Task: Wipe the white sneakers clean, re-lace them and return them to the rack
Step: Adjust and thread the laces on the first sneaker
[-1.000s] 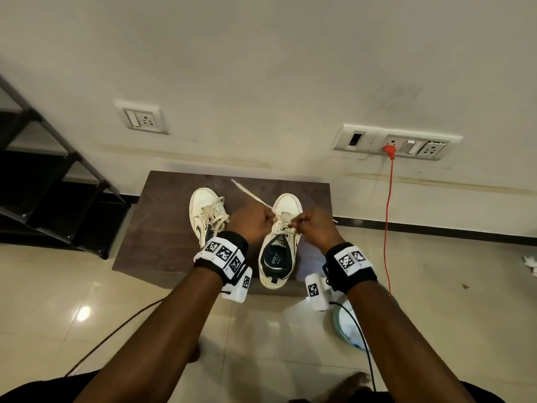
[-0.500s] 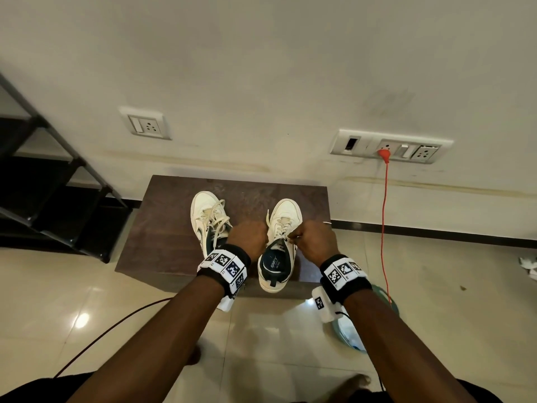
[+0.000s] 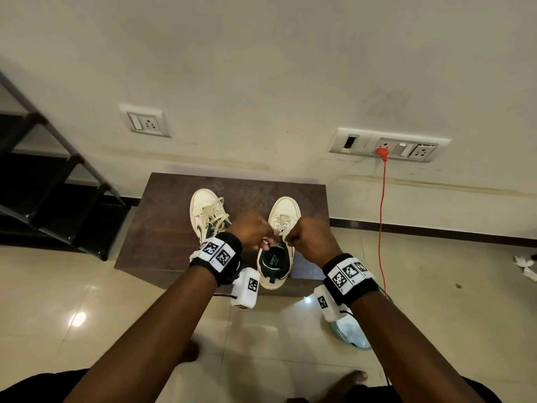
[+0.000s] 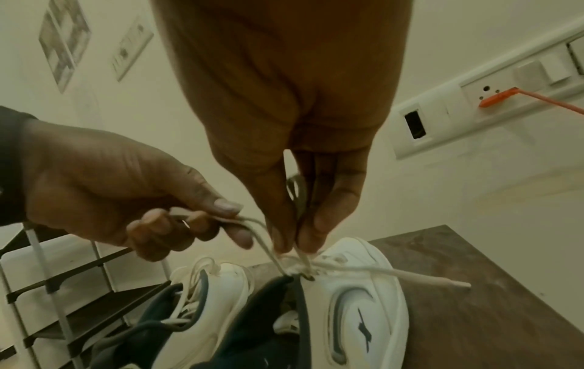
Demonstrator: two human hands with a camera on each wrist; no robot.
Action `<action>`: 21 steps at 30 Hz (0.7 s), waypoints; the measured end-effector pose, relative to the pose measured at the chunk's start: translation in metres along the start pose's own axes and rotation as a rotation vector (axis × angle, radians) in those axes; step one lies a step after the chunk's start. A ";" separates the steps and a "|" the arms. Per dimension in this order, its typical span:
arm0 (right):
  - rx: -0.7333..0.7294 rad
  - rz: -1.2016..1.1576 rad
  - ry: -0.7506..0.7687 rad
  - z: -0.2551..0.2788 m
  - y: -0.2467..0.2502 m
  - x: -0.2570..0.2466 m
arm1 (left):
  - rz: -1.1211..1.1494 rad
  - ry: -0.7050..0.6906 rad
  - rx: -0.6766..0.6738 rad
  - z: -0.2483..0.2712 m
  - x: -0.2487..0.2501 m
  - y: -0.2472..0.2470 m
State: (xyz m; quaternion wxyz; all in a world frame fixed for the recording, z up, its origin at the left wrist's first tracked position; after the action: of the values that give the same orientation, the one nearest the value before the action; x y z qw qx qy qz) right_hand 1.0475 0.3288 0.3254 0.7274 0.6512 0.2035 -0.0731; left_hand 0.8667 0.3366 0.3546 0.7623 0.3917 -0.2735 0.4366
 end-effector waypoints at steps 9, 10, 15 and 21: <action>-0.075 0.076 0.253 -0.014 0.050 -0.016 | 0.257 0.094 -0.028 -0.001 0.003 -0.029; -0.079 0.076 0.275 -0.018 0.055 -0.016 | 0.229 0.090 -0.026 -0.003 0.003 -0.030; -0.040 -0.107 0.352 -0.039 0.061 -0.012 | 0.092 -0.039 -0.040 -0.010 0.006 -0.022; -0.020 -0.649 0.059 -0.052 0.024 0.001 | 0.023 -0.177 0.004 -0.020 -0.005 -0.007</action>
State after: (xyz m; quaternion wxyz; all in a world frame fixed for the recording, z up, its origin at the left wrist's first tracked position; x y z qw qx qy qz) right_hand 1.0468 0.3834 0.3431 0.6661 0.5471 0.4224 -0.2804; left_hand 0.8718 0.3495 0.3377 0.7293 0.4272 -0.3436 0.4094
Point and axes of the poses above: each hand's wrist, its own z-axis away from the middle knuckle, its own y-axis out of the back of the hand, x = y × z, the point moved 1 cm from there along -z, towards the middle knuckle, and after that the axes turned 8 degrees about x, right-handed, at the moved point
